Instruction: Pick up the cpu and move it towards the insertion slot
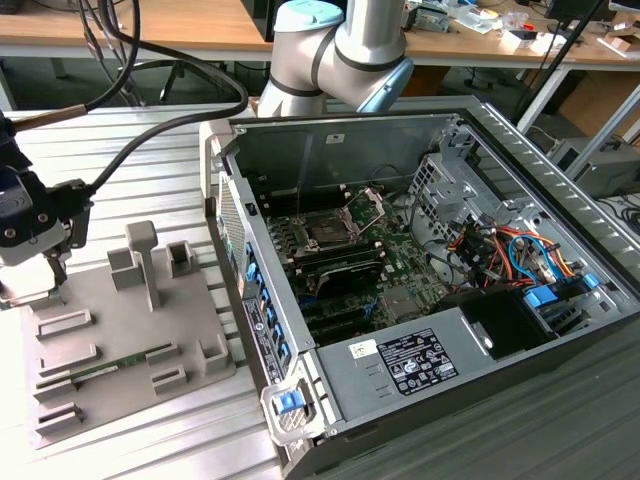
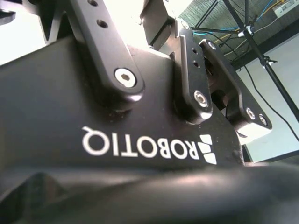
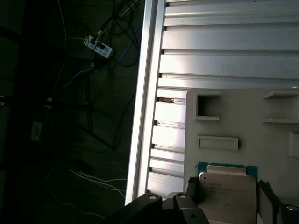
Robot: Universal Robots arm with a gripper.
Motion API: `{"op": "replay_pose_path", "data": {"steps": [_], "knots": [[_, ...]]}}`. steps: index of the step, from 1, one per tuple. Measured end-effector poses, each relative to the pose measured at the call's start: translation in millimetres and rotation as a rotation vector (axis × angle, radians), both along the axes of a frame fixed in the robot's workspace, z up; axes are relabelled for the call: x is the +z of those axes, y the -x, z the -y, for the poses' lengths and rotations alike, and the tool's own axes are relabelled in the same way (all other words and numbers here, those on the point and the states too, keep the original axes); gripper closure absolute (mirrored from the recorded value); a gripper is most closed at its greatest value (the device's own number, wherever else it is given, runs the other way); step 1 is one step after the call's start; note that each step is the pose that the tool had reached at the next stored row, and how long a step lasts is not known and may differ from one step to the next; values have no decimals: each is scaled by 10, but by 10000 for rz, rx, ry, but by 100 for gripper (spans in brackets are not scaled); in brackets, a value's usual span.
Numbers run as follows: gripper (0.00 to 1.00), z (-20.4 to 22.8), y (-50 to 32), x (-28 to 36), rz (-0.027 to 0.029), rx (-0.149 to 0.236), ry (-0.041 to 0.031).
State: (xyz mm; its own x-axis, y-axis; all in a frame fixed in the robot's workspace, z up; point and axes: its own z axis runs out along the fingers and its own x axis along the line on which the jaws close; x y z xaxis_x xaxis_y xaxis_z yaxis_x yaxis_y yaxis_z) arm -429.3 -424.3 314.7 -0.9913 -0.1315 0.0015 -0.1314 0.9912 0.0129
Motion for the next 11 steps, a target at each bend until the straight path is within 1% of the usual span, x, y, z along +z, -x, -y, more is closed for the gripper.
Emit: {"op": "replay_pose_path", "data": {"steps": [11], "knots": [[45, 0, 0, 21, 0, 0, -1]]}}
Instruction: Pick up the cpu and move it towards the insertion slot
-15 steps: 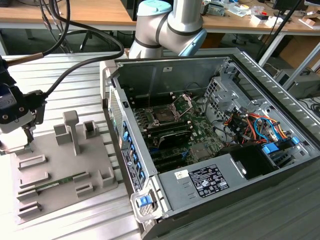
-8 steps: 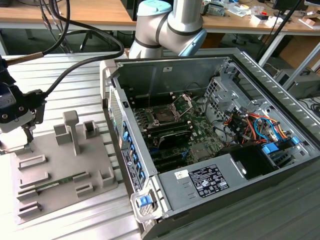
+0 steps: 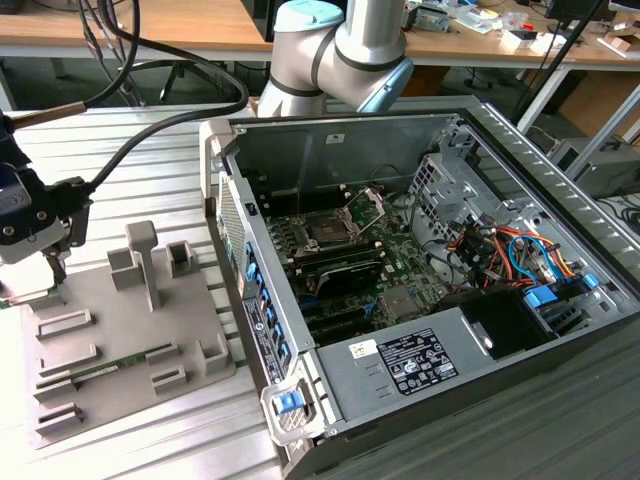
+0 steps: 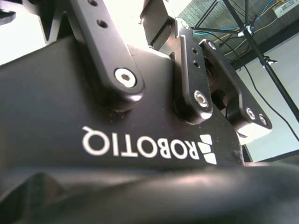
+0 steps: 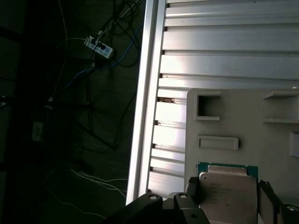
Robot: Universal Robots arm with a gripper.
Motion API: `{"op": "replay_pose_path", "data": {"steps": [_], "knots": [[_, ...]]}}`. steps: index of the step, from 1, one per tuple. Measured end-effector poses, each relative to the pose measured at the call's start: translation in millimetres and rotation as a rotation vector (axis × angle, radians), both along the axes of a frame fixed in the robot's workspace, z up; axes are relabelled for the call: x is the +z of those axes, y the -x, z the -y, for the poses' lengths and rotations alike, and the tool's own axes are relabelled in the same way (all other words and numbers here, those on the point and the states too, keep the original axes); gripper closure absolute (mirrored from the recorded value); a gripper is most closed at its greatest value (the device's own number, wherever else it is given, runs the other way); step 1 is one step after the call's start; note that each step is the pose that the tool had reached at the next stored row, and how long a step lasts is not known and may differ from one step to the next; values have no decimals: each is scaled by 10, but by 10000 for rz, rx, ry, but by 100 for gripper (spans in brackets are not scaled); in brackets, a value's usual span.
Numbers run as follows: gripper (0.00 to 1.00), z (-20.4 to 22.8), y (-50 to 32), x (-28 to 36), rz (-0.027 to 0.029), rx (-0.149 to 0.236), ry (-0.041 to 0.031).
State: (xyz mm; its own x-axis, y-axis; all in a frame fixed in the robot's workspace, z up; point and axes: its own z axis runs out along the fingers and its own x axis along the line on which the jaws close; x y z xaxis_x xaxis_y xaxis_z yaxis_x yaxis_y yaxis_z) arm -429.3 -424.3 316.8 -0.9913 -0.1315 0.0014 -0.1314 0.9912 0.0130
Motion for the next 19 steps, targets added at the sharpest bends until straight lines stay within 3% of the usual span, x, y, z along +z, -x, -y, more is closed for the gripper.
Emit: {"op": "replay_pose_path", "data": {"steps": [19], "knots": [[45, 0, 0, 51, -1, 0, 1]]}}
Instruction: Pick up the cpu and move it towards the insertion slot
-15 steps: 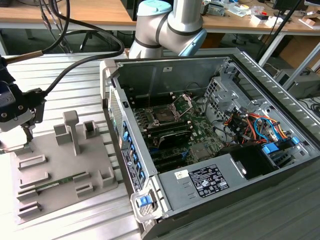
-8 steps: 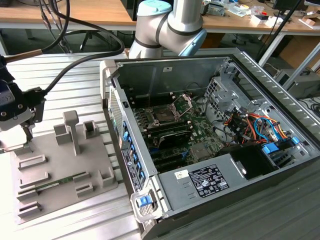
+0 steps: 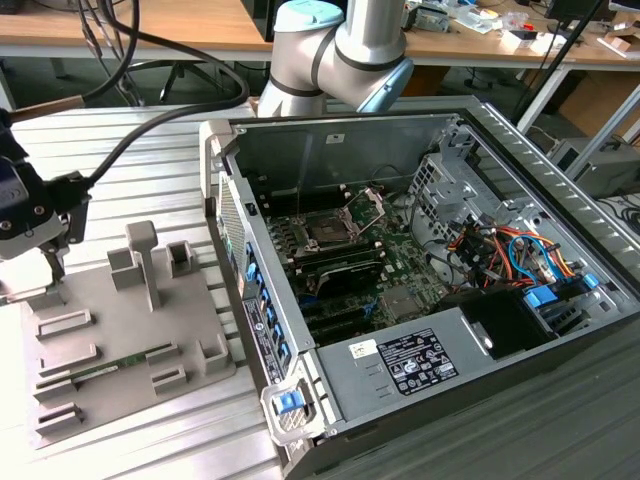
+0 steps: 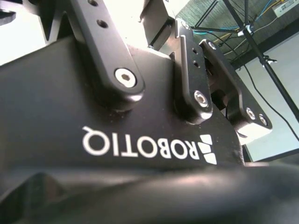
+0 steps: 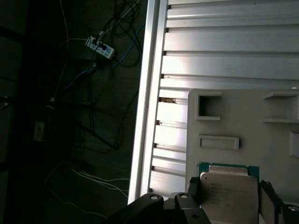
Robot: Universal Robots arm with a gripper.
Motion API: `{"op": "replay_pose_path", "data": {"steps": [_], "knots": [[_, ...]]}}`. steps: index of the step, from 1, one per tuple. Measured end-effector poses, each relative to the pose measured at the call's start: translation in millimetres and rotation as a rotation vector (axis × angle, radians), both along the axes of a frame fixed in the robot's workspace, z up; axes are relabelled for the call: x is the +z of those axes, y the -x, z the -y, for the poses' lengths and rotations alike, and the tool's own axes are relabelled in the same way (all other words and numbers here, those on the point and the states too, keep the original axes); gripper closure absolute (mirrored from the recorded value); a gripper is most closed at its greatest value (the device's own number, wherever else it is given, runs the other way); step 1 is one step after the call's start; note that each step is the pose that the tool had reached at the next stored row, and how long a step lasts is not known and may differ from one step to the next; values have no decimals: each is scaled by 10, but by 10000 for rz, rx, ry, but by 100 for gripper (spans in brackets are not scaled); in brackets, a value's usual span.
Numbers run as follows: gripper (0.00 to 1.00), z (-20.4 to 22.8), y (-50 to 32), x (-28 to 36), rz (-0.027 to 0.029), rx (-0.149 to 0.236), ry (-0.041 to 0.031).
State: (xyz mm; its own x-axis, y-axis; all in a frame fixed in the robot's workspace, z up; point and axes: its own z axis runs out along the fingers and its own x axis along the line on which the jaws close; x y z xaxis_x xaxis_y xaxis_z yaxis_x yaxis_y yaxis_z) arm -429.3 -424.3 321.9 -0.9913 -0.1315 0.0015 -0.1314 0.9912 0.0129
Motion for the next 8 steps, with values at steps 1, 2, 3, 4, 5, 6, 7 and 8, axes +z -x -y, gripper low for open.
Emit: {"op": "replay_pose_path", "data": {"steps": [1, 2, 3, 4, 5, 6, 7, 8], "knots": [[45, 0, 0, 3, 1, 0, -1], [45, 0, 0, 7, 2, 0, -1], [45, 0, 0, 10, 1, 0, -2], [45, 0, 0, 17, -1, 0, 0], [45, 0, 0, 21, -1, 0, 0], [45, 0, 0, 24, 1, 0, 0], [45, 0, 0, 27, 1, -1, -1], [45, 0, 0, 31, 1, 0, -1]]}}
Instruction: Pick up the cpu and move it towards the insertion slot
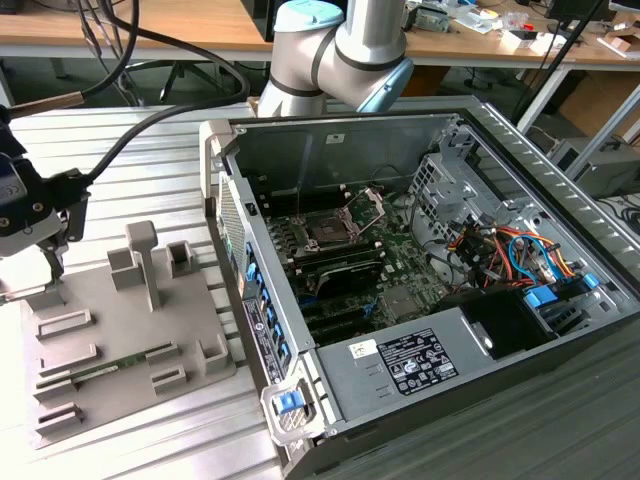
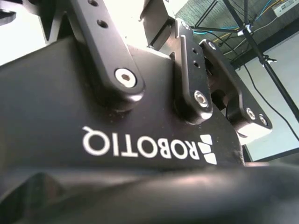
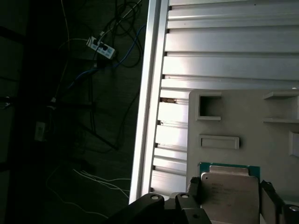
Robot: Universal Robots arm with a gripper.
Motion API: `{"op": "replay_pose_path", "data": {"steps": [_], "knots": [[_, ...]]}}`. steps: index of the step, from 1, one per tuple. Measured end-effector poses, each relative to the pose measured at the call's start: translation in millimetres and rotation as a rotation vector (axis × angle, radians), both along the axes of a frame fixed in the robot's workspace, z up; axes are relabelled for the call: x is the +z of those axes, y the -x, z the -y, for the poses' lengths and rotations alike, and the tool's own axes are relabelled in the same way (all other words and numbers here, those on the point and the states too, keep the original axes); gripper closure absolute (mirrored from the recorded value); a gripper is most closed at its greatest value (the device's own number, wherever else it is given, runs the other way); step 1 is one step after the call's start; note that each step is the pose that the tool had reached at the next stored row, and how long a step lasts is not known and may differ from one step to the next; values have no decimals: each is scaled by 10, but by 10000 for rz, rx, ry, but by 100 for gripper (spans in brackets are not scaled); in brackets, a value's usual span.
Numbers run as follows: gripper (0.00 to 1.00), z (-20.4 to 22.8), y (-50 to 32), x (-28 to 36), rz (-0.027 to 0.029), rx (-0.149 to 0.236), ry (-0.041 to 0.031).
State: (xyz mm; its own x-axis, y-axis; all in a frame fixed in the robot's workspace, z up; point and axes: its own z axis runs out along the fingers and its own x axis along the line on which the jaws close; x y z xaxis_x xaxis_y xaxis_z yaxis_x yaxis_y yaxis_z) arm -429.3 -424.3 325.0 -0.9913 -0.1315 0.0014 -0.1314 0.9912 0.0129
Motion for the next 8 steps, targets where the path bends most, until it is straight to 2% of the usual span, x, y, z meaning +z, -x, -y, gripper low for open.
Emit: {"op": "replay_pose_path", "data": {"steps": [8], "knots": [[45, 0, 0, 32, 0, 0, 0]]}}
